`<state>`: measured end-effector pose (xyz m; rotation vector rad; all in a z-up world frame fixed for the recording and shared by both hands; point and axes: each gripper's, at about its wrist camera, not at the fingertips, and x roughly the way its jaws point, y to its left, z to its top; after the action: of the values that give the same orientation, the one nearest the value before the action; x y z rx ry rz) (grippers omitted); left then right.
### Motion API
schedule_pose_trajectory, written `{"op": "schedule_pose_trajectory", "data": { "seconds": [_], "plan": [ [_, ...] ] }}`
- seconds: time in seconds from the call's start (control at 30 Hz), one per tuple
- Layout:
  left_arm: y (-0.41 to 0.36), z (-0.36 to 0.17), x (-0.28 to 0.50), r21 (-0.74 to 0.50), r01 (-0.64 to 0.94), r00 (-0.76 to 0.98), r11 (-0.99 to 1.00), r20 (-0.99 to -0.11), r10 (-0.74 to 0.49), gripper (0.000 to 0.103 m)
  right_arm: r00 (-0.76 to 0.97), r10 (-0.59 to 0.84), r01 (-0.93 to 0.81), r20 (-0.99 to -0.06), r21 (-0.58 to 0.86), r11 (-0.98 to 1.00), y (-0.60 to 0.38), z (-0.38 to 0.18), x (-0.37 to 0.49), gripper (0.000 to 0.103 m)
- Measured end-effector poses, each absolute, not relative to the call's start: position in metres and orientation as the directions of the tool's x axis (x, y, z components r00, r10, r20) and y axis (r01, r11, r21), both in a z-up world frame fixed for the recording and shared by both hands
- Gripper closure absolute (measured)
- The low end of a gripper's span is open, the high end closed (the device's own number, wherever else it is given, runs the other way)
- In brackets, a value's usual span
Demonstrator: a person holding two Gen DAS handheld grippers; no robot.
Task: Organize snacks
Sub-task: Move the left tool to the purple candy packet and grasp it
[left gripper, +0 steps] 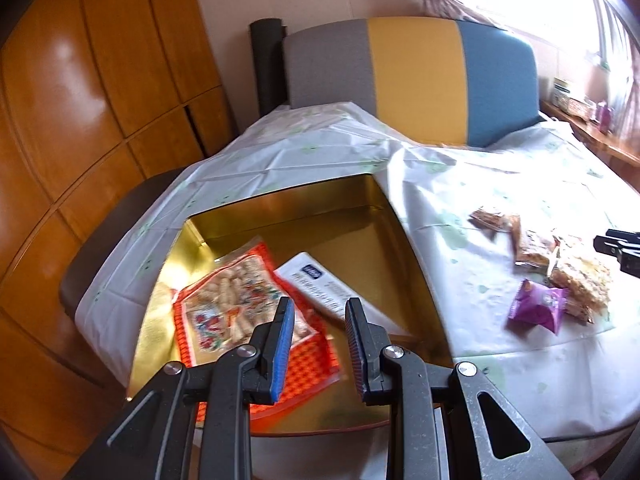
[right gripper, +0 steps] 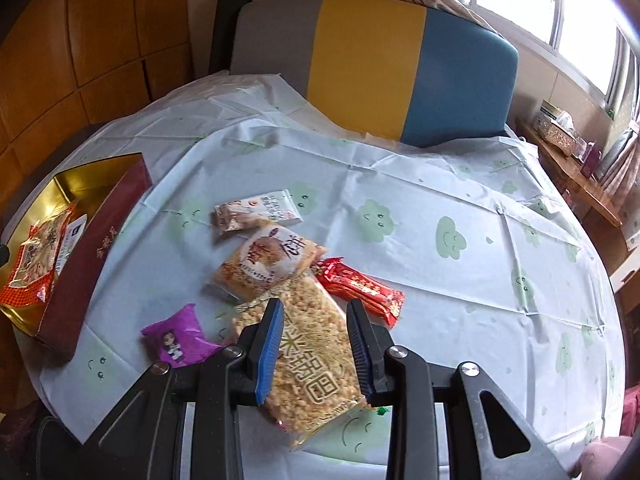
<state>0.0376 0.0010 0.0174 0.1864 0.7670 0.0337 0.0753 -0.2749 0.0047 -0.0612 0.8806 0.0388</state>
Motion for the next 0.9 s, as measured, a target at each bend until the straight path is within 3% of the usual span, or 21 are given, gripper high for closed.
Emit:
{"op": "schedule_pose_trajectory", "data": {
  "seconds": [0.4, 0.7, 0.9],
  "plan": [
    [-0.055, 0.008, 0.053, 0.212, 0.167, 0.702, 0.963, -0.712, 0.035, 0.076, 0.575, 0.054, -0.104, -0.817, -0.008, 0.995, -0.297, 0.006, 0.090, 0.070],
    [-0.101, -0.007, 0.067, 0.180, 0.288, 0.651, 0.941, -0.757, -0.054, 0.074, 0.535, 0.059, 0.030, -0.843, 0.088, 0.996, -0.332, -0.007, 0.099, 0.070],
    [-0.129, -0.018, 0.068, 0.139, 0.419, 0.585, 0.898, -0.797, -0.149, 0.066, 0.529, 0.066, 0.061, -0.846, 0.115, 0.992, -0.340, -0.006, 0.099, 0.070]
  ]
}}
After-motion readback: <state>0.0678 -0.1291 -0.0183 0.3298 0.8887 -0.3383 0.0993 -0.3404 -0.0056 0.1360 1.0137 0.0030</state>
